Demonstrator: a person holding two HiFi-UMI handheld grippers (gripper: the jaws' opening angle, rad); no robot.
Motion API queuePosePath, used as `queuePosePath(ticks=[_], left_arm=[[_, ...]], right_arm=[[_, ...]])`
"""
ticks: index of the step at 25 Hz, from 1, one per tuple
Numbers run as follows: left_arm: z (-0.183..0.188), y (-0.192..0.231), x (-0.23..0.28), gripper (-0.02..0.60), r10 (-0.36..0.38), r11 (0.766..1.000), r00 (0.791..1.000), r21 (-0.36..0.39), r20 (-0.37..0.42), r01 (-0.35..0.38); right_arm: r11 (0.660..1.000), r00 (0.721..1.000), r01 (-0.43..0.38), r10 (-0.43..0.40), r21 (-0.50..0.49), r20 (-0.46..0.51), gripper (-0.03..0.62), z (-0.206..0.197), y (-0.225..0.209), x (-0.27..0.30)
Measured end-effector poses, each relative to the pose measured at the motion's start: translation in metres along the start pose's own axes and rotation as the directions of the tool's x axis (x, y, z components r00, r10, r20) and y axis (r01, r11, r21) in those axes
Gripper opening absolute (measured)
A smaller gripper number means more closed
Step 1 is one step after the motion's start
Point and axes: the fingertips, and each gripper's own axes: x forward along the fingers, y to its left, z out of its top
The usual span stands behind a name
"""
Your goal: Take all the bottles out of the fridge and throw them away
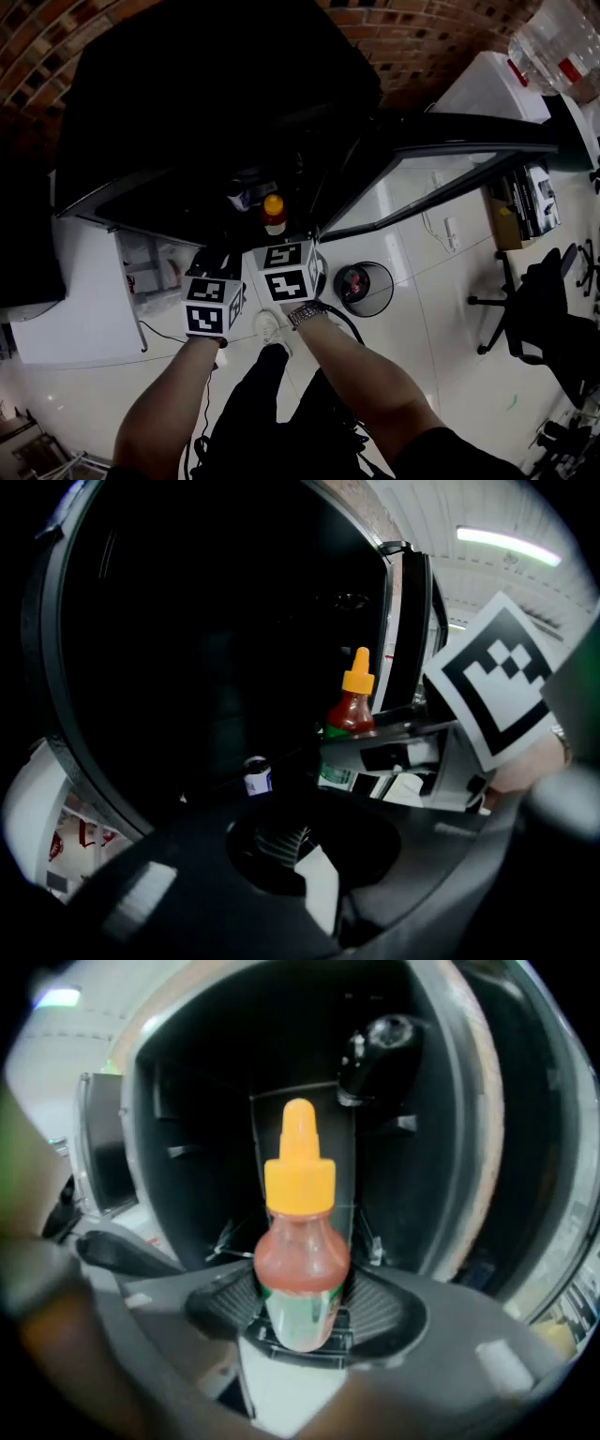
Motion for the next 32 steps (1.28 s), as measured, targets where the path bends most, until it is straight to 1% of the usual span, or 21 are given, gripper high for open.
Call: queuePosePath(ticks=[3,7,13,17,22,27,32], left_arm=[[-0.006,-0.021,0.001,0.003,-0.006,1.000,1.000,0.006,-0.008,0.006],[-0.011,-0.061,0.005,0.003,-0.035,0.999,0.999,0.018,-0.016,0.035],[-0.021,-0.130,0.018,0.003,-0.085,0.995,0.996,0.045,-0.035,0.086],[-0.032,-0.177,0.029,0.003,-0.123,0.991,0.991,0.052,-0.055,0.126],[-0.050,-0.232,0.043,0.003,-0.159,0.985,0.984,0.052,-0.078,0.164],[-0.071,-0.284,0.060,0.003,-0.188,0.980,0.977,0.047,-0.103,0.193],[-0.089,-0.319,0.073,0.003,-0.204,0.977,0.971,0.042,-0.125,0.211]], right_arm=[[1.000,1.000,-0.017,0.017,-0.007,-0.012,0.273,-0.018,-0.001,-0.021],[1.000,0.999,-0.018,0.018,-0.005,-0.037,0.273,-0.047,-0.016,-0.050],[1.000,0.997,0.012,-0.011,0.015,-0.077,0.273,-0.097,-0.056,-0.095],[0.999,0.992,0.033,-0.030,0.025,-0.121,0.273,-0.137,-0.084,-0.122],[0.999,0.983,0.050,-0.045,0.020,-0.180,0.273,-0.187,-0.122,-0.151],[0.999,0.969,0.044,-0.040,0.010,-0.244,0.273,-0.241,-0.155,-0.172],[0.999,0.946,0.034,-0.022,0.032,-0.322,0.273,-0.296,-0.178,-0.182]])
